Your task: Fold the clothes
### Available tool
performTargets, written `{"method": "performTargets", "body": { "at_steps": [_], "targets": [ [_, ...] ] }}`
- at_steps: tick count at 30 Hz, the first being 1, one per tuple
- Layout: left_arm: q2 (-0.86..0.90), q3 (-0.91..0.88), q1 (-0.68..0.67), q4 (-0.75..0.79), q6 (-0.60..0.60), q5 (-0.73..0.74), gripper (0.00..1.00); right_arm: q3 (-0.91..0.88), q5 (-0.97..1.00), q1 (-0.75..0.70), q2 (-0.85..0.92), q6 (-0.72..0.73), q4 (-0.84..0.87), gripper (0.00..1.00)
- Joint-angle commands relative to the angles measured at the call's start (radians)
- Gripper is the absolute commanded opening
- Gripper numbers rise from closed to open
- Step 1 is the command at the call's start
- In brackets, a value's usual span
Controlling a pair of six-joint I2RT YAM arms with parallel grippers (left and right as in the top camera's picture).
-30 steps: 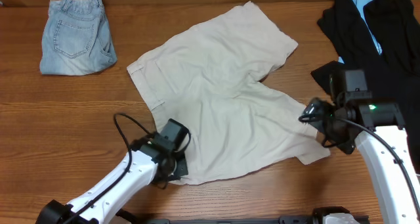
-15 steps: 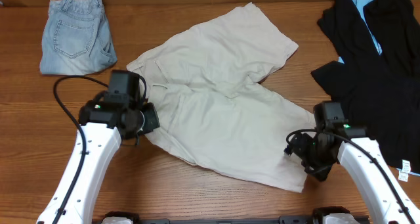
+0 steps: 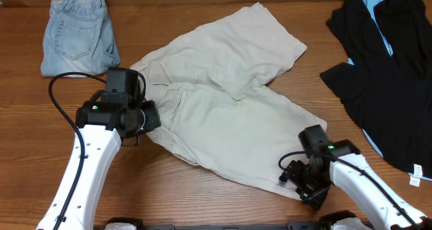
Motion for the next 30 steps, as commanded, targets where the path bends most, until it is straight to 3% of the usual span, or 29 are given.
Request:
{"method": "performTargets", "body": {
  "at_steps": [1,9,11,12,14,16,19,21,25,26,30],
  "targets": [
    [-0.003,0.026,0.006,0.006,0.018,-0.030,0.04,-0.028,0.041,0.088,-0.007,0.155,0.029,0.78],
    [-0.003,0.026,0.006,0.007,0.018,-0.030,0.06,-0.032,0.198,0.130,-0.007,0.324,0.055,0.78],
    [-0.003,0.026,0.006,0.008,0.018,-0.030,0.06,-0.032,0.201,0.130,-0.007,0.323,0.069,0.72],
    [-0.003,0.026,0.006,0.007,0.018,-0.029,0.06,-0.032,0.201,0.130,-0.007,0.323,0.072,0.64],
    [-0.003,0.026,0.006,-0.002,0.018,-0.027,0.12,-0.032,0.200,0.130,-0.007,0.323,0.072,0.18],
    [-0.003,0.026,0.006,-0.018,0.018,-0.026,0.21,-0.031,0.187,0.130,-0.007,0.323,0.073,0.04],
    [-0.003,0.026,0.006,-0.033,0.014,-0.026,0.15,-0.002,0.165,0.129,-0.008,0.304,0.068,0.04],
    [-0.004,0.031,0.006,-0.040,0.014,-0.010,0.04,0.056,0.164,0.124,-0.010,0.259,0.050,0.04],
    [-0.005,0.121,0.006,-0.117,0.014,0.035,0.04,0.242,0.222,0.072,-0.023,0.154,-0.043,0.04],
    [-0.005,0.220,0.006,-0.209,0.025,0.035,0.04,0.397,0.258,0.003,-0.035,0.048,-0.095,0.04],
    [-0.005,0.297,0.005,-0.314,0.060,0.114,0.04,0.578,0.256,-0.101,-0.036,-0.088,-0.097,0.04]
  ]
}}
